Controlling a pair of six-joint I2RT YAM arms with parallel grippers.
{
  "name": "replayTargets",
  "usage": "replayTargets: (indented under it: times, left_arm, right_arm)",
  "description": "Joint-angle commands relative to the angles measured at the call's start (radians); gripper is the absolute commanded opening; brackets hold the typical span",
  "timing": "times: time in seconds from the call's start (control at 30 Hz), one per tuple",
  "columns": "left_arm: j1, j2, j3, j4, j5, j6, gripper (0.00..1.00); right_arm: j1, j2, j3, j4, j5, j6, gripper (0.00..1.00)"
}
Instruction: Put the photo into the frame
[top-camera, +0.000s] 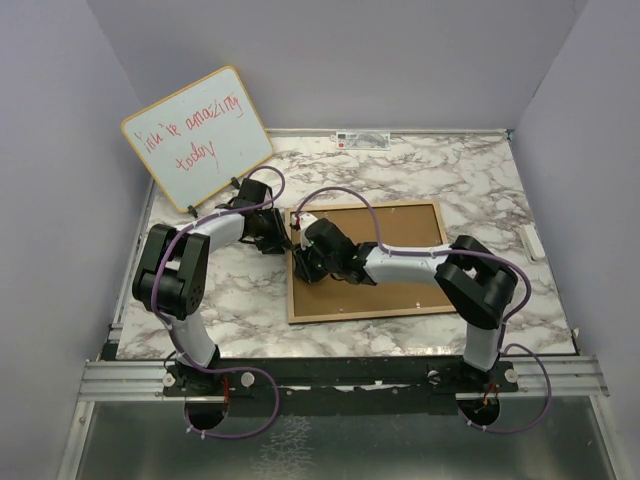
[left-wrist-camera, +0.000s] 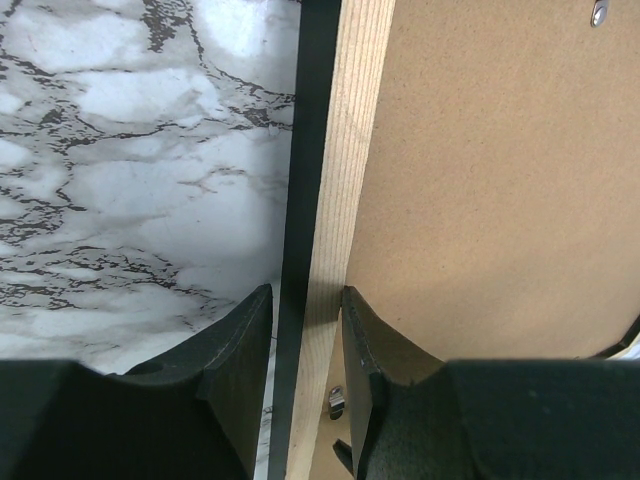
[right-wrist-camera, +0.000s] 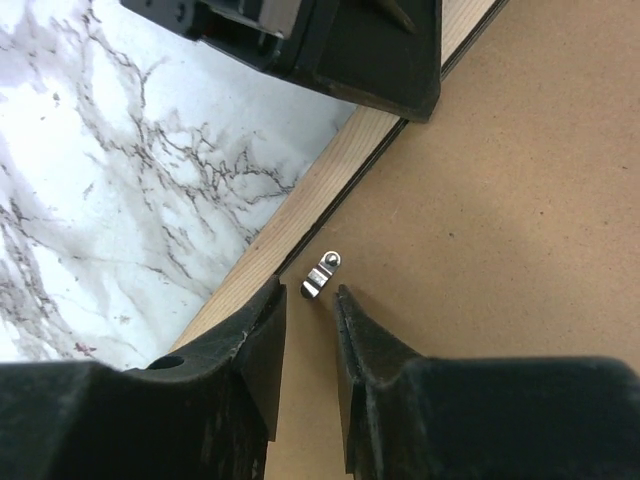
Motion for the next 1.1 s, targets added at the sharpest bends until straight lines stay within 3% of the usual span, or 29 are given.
replayTargets:
  times: [0.0,0.47,0.97,1.07]
  left_arm:
    - [-0.001,0.003,-0.038,-0.052,-0.041,0.03,0.35]
    - [-0.001,0.005,-0.043,-0.054,-0.04,0.033,0.35]
    - [-0.001,0.008,-0.044,-0.054,-0.04,0.035,0.35]
    - [-0.001,0.006,-0.046,-0.054,-0.04,0.034,0.35]
  right_arm:
    - [0.008,-0.056,-0.016,-0.003,0.001,0.033,0.31]
    - [0.007,0.006,0.004,-0.038,0.013,0.019,0.15]
    - [0.007,0.055,0.026,-0.056,0.027,0.008,0.13]
    - [0.007,0.037,0.027,-0.056,0.025,0.006,0.17]
